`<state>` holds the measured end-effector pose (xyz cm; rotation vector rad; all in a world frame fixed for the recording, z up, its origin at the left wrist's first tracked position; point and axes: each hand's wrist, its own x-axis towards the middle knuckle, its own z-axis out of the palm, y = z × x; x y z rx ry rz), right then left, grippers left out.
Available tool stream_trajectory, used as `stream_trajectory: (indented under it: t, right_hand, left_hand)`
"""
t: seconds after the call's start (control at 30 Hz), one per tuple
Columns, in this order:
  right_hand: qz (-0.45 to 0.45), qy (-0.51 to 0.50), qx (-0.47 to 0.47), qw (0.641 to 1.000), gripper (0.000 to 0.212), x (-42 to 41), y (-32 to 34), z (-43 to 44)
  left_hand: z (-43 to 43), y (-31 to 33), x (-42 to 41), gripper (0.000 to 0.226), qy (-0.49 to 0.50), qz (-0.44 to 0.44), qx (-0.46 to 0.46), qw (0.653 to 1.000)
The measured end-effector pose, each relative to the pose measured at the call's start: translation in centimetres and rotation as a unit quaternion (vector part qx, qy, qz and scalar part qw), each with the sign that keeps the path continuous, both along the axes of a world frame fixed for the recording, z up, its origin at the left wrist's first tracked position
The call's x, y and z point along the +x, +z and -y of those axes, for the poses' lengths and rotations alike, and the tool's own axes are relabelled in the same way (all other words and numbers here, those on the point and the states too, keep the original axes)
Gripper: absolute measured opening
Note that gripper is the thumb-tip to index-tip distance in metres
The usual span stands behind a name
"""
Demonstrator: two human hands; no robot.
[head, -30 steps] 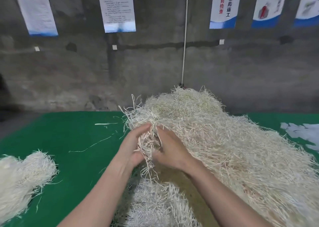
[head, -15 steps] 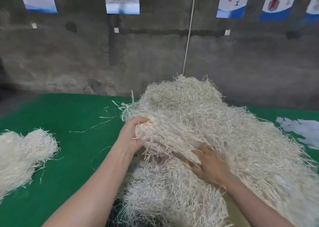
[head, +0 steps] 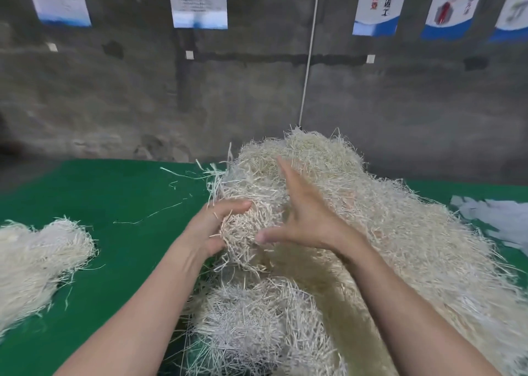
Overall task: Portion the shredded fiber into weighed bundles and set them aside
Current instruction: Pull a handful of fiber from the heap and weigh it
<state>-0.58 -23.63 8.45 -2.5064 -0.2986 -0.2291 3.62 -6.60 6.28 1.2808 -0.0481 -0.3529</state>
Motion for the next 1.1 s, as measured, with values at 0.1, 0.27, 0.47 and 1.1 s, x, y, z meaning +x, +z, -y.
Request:
stream_trajectory:
  t: [0.1, 0.27, 0.47, 1.1]
  right_hand:
    - [-0.122, -0.019, -0.038, 0.992, 0.124, 2.9, -4.1, -2.4]
    - [-0.036, -0.167, -0.114, 0.979, 0.062, 4.7, -7.6, 2.7]
    - [0.036, -0.264, -0.083, 0.96, 0.047, 2.6, -9.2, 7.6]
    - [0.066, -0.048, -0.104, 0.991, 0.055, -1.7, -1.0, 4.8]
  left_hand:
    - [-0.6, 0.7, 0.5, 0.036, -0.01, 0.002, -0.013, 1.0]
    - [-2.7, 0.2, 1.0, 0.08, 0.002, 0.005, -0.023, 1.0]
    - [-2.9, -0.7, 2.3, 0.06, 0.005, -0.001, -0.053, 0.999]
    - [-1.1, -1.3, 3.0, 0.098, 0.023, -0.006, -0.064, 0.998]
